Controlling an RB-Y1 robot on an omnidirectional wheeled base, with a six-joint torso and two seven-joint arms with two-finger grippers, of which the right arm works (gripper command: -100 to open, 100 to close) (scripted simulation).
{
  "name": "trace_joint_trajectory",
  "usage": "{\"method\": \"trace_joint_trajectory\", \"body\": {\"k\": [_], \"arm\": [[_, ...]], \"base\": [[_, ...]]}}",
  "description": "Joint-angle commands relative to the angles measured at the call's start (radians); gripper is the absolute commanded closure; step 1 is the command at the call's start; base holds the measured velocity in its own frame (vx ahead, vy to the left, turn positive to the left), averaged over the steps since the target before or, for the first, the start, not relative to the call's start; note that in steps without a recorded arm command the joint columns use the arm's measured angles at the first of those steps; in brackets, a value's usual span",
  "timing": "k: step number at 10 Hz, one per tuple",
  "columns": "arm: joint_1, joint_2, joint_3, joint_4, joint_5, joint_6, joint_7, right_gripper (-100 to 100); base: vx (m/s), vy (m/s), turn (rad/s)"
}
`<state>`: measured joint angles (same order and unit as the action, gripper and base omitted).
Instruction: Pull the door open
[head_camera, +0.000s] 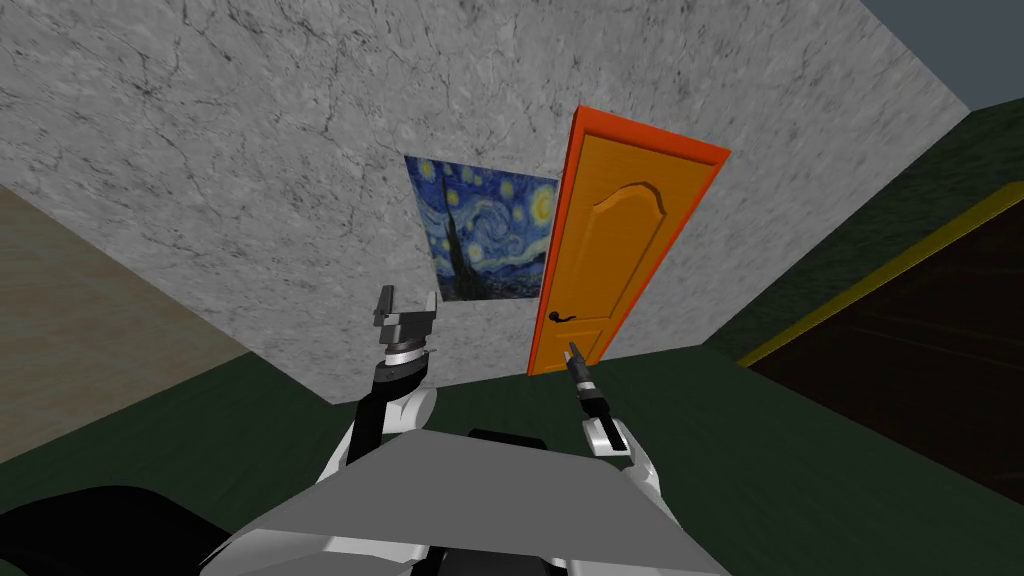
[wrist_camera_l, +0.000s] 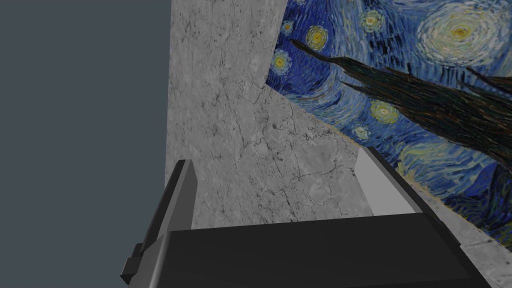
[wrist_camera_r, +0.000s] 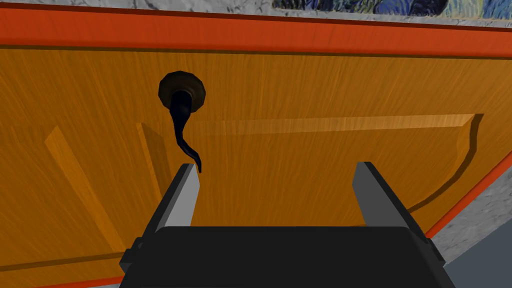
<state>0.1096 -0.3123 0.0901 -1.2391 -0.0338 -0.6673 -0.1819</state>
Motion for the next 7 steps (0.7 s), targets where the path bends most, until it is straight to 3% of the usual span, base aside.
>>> {"method": "trace_joint_trajectory", "body": {"k": [1,7], "arm": [[-0.016,-0.010,0.001,0.048,-0.005,-0.009,-0.008,-100],[-0.074,-0.046,0.003,0.202,-0.020,-0.038,-0.035,-100]], "base": [[0.069,-0.100,0.130],[0.059,-0.086,0.117]]}}
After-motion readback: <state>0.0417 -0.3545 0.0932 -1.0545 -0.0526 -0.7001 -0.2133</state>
